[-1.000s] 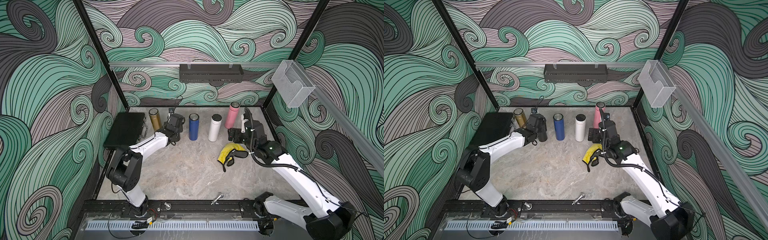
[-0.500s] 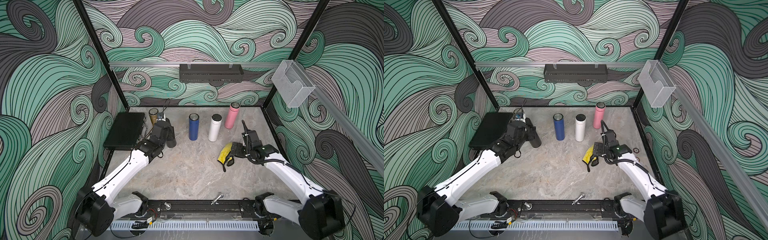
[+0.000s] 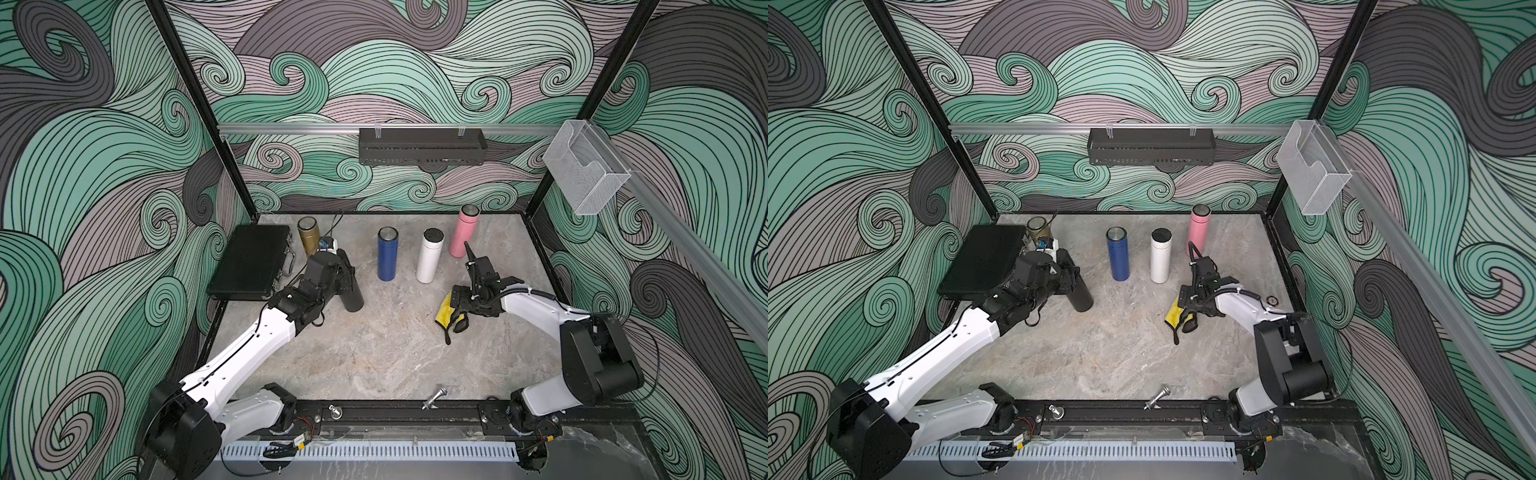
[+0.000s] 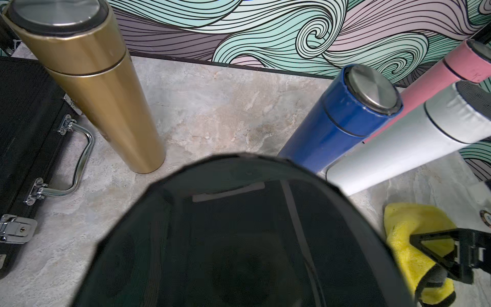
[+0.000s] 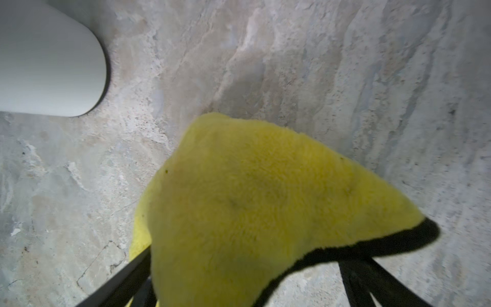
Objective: Wipe the surface of the thermos
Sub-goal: Pick up the cleaning item at the center of the board, then wipe the dirt from the surface of the thermos.
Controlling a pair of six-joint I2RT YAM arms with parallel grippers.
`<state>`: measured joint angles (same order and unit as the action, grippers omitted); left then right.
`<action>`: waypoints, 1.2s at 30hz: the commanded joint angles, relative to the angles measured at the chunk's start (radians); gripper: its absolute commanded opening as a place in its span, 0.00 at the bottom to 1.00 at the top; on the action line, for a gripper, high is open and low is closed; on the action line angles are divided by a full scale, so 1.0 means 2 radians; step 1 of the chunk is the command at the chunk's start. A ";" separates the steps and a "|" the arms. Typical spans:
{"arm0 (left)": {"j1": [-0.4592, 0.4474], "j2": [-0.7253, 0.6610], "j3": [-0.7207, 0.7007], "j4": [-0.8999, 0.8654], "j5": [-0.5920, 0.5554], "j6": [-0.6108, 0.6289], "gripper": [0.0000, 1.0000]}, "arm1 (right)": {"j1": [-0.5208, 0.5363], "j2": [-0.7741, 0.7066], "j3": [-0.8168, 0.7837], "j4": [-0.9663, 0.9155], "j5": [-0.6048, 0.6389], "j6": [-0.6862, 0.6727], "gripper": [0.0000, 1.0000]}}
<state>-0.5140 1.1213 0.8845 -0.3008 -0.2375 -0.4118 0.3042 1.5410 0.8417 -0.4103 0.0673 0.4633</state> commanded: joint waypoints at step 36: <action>-0.059 -0.018 -0.079 0.138 0.112 0.083 0.00 | 0.173 -0.111 0.135 0.110 -0.163 0.070 0.00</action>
<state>-0.6243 1.1019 0.7227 -0.1249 -0.0528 -0.2981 0.6147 1.2457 1.0344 -0.2165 -0.2447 0.5915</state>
